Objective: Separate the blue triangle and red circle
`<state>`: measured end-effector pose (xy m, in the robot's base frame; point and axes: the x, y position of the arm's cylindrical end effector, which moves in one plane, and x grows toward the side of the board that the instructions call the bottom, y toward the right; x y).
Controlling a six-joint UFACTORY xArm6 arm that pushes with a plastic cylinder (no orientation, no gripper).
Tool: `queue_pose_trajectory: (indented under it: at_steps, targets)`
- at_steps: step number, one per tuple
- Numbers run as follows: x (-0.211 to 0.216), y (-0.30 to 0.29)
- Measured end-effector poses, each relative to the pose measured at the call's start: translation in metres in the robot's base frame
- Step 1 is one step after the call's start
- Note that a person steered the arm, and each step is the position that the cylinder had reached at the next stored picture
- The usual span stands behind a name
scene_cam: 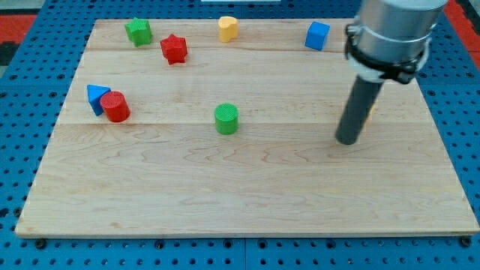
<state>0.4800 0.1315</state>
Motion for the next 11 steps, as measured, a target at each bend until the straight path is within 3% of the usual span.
queue_pose_trajectory:
  at_steps: [1, 10, 11]
  targets:
    - [0.000, -0.027]
    - [-0.021, -0.056]
    - [-0.052, -0.065]
